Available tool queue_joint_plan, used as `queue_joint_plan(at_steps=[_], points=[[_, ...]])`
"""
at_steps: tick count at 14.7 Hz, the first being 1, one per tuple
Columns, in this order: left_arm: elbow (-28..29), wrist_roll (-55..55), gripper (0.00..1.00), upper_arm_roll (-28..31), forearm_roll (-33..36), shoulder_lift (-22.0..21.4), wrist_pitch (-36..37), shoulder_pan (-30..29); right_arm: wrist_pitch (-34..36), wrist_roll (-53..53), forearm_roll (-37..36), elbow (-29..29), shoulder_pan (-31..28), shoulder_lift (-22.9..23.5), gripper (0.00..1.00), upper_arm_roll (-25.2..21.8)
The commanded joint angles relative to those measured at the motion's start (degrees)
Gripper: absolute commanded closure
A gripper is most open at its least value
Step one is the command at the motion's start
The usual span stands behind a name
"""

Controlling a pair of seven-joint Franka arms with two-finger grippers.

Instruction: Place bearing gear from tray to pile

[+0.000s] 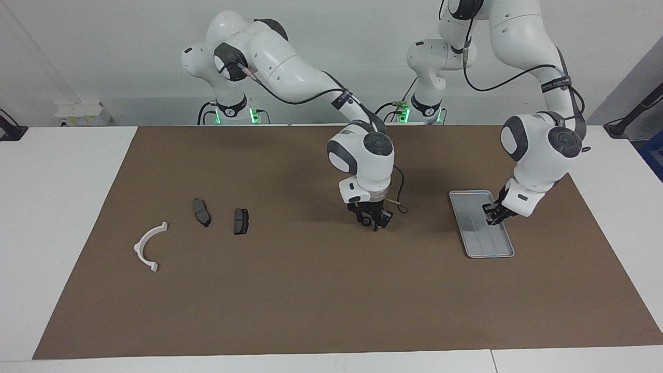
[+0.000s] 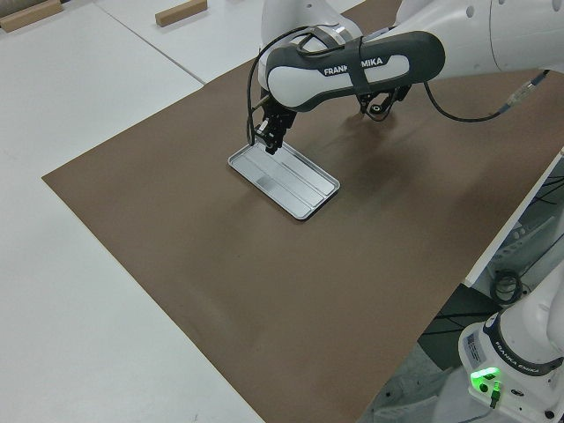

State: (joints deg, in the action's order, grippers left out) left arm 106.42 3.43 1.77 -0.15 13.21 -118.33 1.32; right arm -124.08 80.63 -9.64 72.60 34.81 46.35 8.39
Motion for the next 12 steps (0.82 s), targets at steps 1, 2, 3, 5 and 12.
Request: queue_joint_plan(at_steps=[1,2,3,5,12], points=[[-1.7,0.3,0.91,-0.5,0.1,-0.6,3.4,-0.6,-2.0,-0.6,-0.2,2.0,-1.0,0.5,0.65,0.5],[-1.7,0.3,0.91,-0.5,0.1,-0.6,3.4,-0.6,-2.0,-0.6,-0.2,2.1,-1.0,0.5,0.75,0.4],[-1.7,0.3,0.91,-0.5,0.1,-0.6,3.3,-0.6,-2.0,-0.7,-0.2,2.1,-1.4,0.6,0.8,0.4],[-1.7,1.8,0.91,-0.5,0.1,-0.6,3.3,-0.1,-1.8,-0.7,-0.3,2.1,-1.8,0.5,0.92,0.5],[-6.5,8.2,0.91,-1.1,-0.9,0.2,6.7,2.7,13.8,-7.6,2.9,-2.5,-4.2,-4.7,1.0,0.6]])
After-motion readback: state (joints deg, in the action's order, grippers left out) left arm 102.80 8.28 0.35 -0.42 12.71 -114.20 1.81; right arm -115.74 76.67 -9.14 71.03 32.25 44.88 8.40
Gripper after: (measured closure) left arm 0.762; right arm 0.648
